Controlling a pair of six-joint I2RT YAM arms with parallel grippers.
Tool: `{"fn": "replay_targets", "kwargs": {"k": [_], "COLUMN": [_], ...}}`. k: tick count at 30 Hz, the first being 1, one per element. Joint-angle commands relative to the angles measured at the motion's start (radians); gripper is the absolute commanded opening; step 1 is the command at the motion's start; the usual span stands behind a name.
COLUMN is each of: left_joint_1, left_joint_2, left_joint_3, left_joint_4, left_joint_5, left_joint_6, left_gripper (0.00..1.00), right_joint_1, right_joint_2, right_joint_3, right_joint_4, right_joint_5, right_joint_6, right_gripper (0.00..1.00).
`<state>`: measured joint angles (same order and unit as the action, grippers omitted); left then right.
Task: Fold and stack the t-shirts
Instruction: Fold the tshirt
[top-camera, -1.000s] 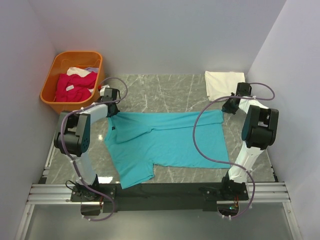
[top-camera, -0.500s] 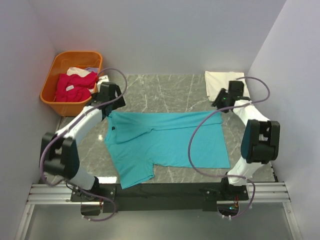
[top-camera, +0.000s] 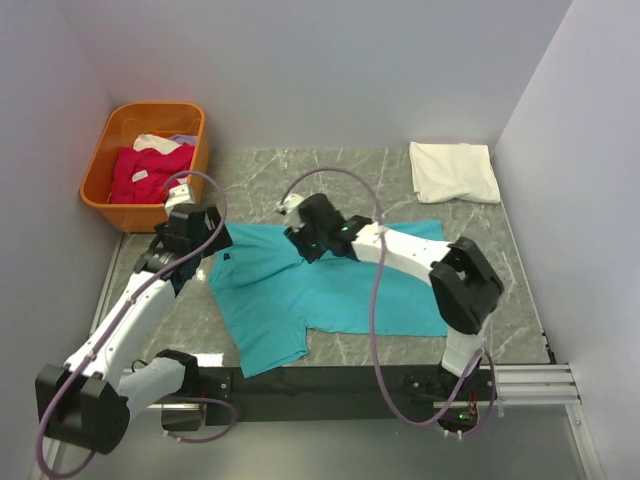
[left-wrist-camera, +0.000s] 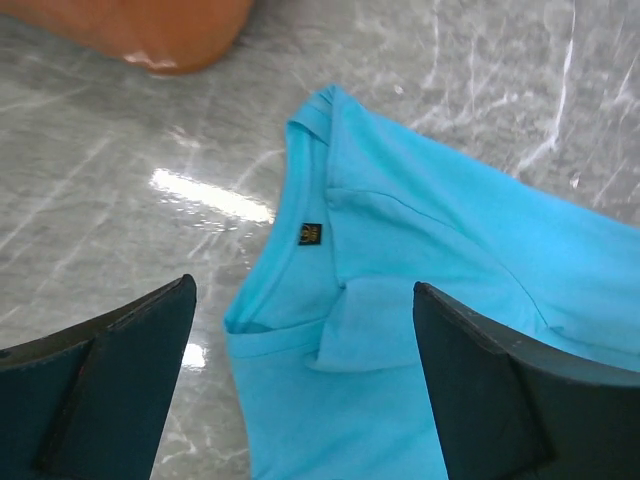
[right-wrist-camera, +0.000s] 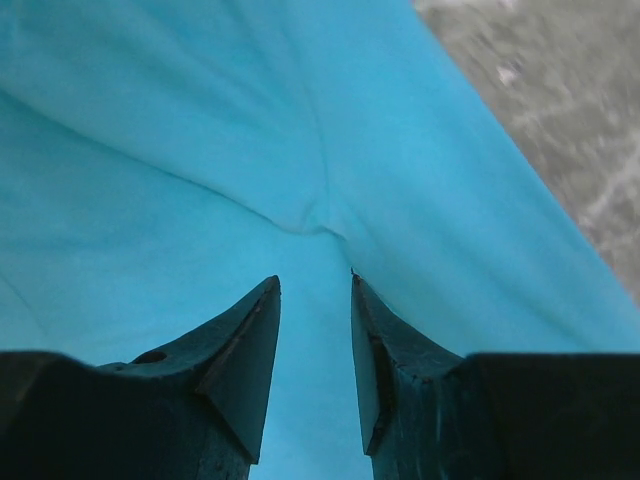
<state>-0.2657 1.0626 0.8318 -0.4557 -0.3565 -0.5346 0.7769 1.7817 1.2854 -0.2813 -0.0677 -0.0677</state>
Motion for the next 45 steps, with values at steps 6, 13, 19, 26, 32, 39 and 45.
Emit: {"fn": "replay_targets", "kwargs": {"k": [6,13,19,26,32,39,45], "left_joint_1": [0.086,0.148,0.152,0.154,0.154,0.154,0.139], "left_joint_2": [-0.151,-0.141,-0.148,-0.148,-0.15,-0.147,-0.101], "left_joint_3": [-0.126,-0.114,-0.118,-0.119,-0.122,-0.134,-0.145], "left_joint_4": [0.107,0.1,0.103,0.101,0.104,0.147,0.18], "left_joint_5": [-0.067,-0.058,-0.055,-0.055,-0.053,0.04,0.247], "left_joint_6": [0.041,0.045,0.047,0.048,0.048,0.09,0.107], "left_gripper": [0.93,0.94,0.94,0.94,0.94,0.9,0.88], "right_joint_1": [0.188,0.26,0.274,0.251,0.196,0.079,-0.004], "right_joint_2": [0.188,0.288,0.323,0.337,0.341,0.37,0.419], "right_joint_3": [0.17,0.241,0.238,0.253,0.275,0.376,0.474], "right_joint_4": [-0.004,0.005,0.045,0.077,0.09,0.022,-0.028], "right_joint_5": [0.213,0.313,0.365,0.384,0.342,0.171,-0.006], "right_joint_6": [-0.26,-0.343,-0.357,-0.363,-0.322,-0.179,-0.014], "right_gripper": [0.42,0.46,0.46,0.45,0.45,0.44,0.43]}}
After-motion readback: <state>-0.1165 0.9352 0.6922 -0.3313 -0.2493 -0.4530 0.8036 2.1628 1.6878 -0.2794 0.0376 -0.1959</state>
